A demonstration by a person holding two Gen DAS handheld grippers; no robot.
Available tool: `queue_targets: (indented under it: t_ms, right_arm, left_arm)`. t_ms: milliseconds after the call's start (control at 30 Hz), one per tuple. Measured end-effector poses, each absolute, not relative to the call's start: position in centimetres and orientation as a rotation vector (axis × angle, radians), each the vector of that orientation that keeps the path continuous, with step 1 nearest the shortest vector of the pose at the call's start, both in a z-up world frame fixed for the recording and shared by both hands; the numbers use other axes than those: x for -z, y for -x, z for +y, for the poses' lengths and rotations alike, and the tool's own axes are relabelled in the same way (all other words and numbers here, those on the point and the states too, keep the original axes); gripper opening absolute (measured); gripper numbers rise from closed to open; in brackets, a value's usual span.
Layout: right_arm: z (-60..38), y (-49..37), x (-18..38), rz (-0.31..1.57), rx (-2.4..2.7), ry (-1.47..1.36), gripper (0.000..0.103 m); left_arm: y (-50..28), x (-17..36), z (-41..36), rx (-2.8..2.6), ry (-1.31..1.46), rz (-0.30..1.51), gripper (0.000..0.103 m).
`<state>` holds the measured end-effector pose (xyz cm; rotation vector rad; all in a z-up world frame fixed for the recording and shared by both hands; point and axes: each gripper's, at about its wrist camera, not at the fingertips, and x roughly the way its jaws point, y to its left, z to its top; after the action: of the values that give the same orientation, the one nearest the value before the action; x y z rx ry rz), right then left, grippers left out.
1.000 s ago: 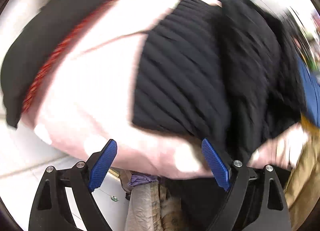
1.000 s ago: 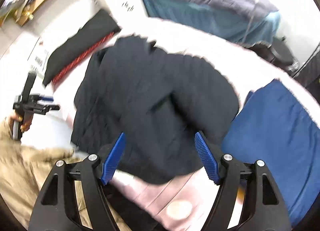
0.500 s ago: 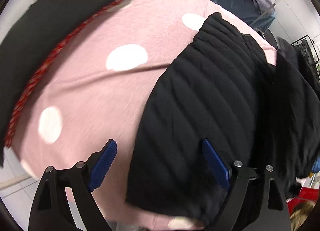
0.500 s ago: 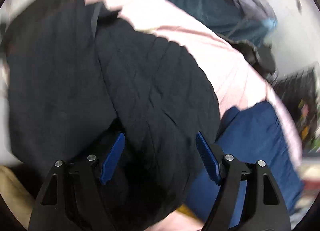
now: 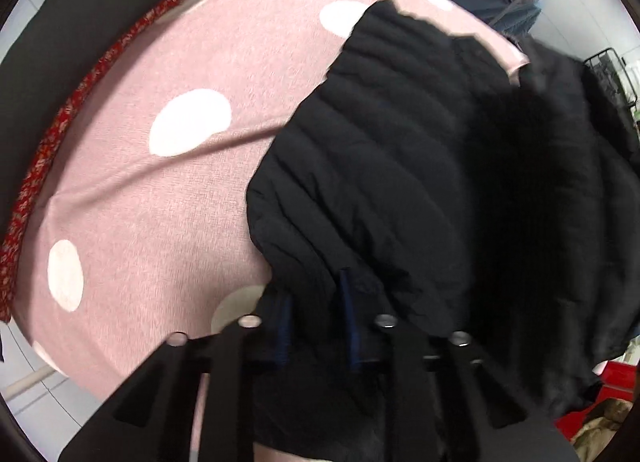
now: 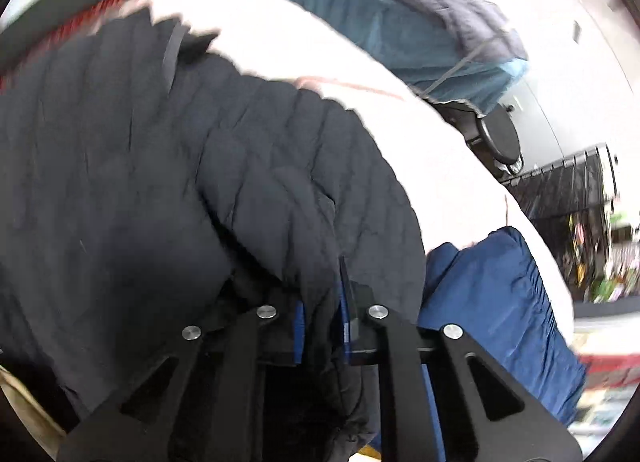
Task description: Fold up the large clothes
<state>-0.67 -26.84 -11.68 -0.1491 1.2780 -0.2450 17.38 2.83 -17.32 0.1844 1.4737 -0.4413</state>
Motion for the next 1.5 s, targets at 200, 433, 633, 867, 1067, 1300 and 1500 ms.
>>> queue_targets:
  t_ms: [200,433,633,867,1067,1300,1500]
  right_arm:
    - [-29.1,1.0,4.7,1.092,0.252,-0.130,0.011]
    - [-31.3,3.1,-6.7,0.792,0.249,-0.239,0.008]
    - [-34.2,7.1,-14.3,0.568,0.261,-0.384,0.007]
    - [-39.6,11.0,-15.2,0.406,0.390,-0.435,0.007]
    - [-47.5,10.2,-4.2,0.569,0.514,-0.749,0.015]
    - [-48.1,9.8,14.0,1.011,0.564,-1.183,0.064]
    - [-45.4,10.5,14.2,1.029,0.597,-1.090,0.068]
  left_arm:
    - [-17.5,10.5,3.9,0.422,-0.101,1.350,0.006]
    - [-19.1,-1.0,5.4,0.364,-0.052,1.075,0.005]
    - [-21.3,-11.5,9.6,0.247,-0.020,0.833,0.005]
    - [-25.0,-15.3,14.1,0.120,0.004,0.686,0.005]
    - [-29.5,-7.5,14.6,0.051,0.053,0.786,0.015]
    - [-29.9,5.9,10.2,0.039,-0.036,1.098,0.095]
    - [-25.0,9.0,9.3,0.054,-0.062,1.179,0.095]
